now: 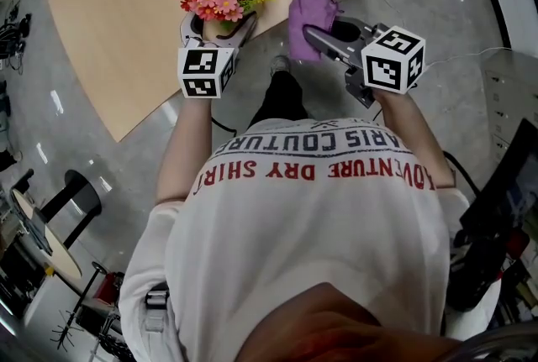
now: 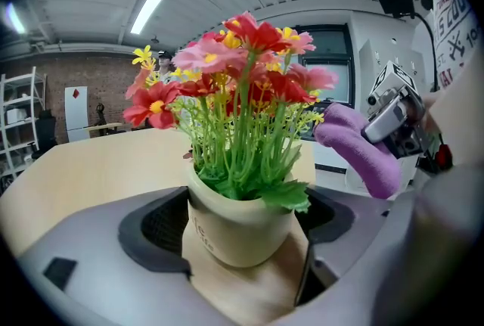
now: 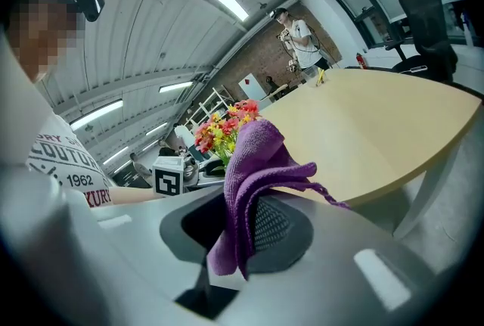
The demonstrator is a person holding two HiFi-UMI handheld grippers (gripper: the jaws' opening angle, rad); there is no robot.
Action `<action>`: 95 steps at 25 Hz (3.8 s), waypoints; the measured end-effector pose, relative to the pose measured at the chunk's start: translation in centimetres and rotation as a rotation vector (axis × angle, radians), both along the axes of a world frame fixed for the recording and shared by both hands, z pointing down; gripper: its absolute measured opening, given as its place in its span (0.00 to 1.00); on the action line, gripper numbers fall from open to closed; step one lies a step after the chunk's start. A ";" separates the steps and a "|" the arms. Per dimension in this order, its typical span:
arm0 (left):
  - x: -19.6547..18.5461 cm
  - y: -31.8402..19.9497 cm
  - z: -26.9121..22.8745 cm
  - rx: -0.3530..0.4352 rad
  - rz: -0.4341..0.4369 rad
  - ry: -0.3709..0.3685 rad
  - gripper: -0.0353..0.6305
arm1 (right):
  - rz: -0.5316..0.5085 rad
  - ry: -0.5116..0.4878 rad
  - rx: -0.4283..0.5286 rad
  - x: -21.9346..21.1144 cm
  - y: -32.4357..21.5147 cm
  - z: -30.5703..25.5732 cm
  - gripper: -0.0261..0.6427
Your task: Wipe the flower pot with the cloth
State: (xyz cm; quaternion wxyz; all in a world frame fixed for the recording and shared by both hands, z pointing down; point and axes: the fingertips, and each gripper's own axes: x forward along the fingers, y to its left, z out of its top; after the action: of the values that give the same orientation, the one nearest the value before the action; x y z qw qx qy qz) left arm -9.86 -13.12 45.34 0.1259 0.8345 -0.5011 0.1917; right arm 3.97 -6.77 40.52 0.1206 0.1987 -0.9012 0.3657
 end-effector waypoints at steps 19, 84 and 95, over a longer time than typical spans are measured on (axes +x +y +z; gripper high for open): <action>0.1 -0.1 -0.9 0.006 0.023 0.014 0.71 | 0.019 -0.107 -0.034 -4.6 -5.3 0.3 0.11; -2.1 -0.6 -0.2 0.031 0.353 0.062 0.71 | -0.133 0.017 -0.037 -9.9 -11.7 3.1 0.11; -2.1 -0.5 -0.7 0.040 0.354 0.070 0.71 | -0.141 0.222 -0.137 -9.6 -11.6 7.0 0.11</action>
State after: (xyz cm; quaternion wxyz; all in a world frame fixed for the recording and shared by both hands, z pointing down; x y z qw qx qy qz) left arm -11.94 -13.59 44.63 0.0910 0.9181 -0.3453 0.1718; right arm -5.62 -18.39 47.53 0.2580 0.1653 -0.8670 0.3929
